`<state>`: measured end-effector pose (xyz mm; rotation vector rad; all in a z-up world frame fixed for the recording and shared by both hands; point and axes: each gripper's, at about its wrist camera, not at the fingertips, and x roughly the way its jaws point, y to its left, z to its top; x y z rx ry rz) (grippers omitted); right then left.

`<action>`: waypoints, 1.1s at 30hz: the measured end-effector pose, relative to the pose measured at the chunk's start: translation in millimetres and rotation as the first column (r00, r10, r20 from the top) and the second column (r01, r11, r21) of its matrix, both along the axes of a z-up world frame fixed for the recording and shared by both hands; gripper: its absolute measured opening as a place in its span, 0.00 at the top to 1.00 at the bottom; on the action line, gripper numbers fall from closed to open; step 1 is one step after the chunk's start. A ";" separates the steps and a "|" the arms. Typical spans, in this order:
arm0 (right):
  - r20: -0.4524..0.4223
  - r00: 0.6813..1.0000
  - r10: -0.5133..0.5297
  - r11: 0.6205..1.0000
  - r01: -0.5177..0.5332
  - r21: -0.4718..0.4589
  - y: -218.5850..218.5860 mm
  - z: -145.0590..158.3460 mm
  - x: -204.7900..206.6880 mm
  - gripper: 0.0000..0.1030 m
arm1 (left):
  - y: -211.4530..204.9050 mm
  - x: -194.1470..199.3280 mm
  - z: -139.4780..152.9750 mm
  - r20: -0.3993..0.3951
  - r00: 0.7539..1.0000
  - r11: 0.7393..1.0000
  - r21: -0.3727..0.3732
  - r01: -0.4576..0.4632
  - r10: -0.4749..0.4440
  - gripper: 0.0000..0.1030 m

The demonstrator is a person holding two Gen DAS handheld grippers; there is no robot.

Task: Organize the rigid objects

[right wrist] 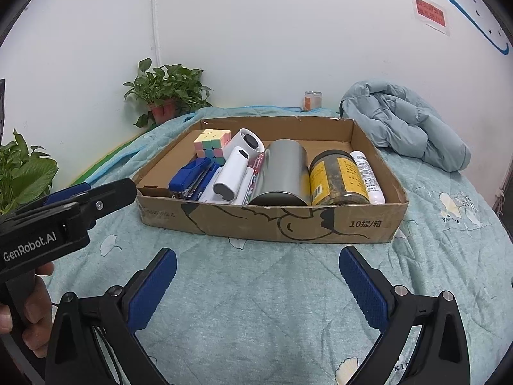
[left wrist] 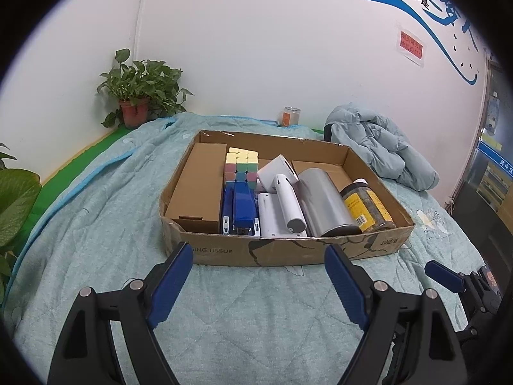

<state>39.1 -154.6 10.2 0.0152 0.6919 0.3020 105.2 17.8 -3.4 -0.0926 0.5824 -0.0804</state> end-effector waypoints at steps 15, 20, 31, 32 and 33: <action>0.020 1.000 0.002 1.000 -0.002 -0.029 3.5 2.8 -4.4 0.01 | -1.2 1.4 -7.3 -0.022 1.000 1.000 0.012 -0.005 0.006 0.18; 0.018 1.000 -0.012 0.999 0.012 -0.040 4.9 0.8 -4.9 0.01 | -0.9 3.1 -10.9 -0.045 0.999 1.000 0.006 -0.002 0.002 0.18; 0.031 0.999 -0.008 0.998 0.010 -0.058 9.2 -2.3 -6.5 0.01 | -1.0 4.0 -15.7 -0.070 0.998 1.000 0.009 -0.002 0.003 0.18; 0.031 0.999 -0.009 0.998 0.011 -0.058 9.2 -2.4 -6.4 0.01 | -1.0 4.1 -16.0 -0.071 0.997 1.000 0.009 -0.002 0.003 0.18; 0.031 0.999 -0.009 0.998 0.011 -0.056 9.2 -2.3 -6.2 0.01 | -0.9 4.1 -16.0 -0.071 0.997 1.000 0.009 -0.001 0.002 0.18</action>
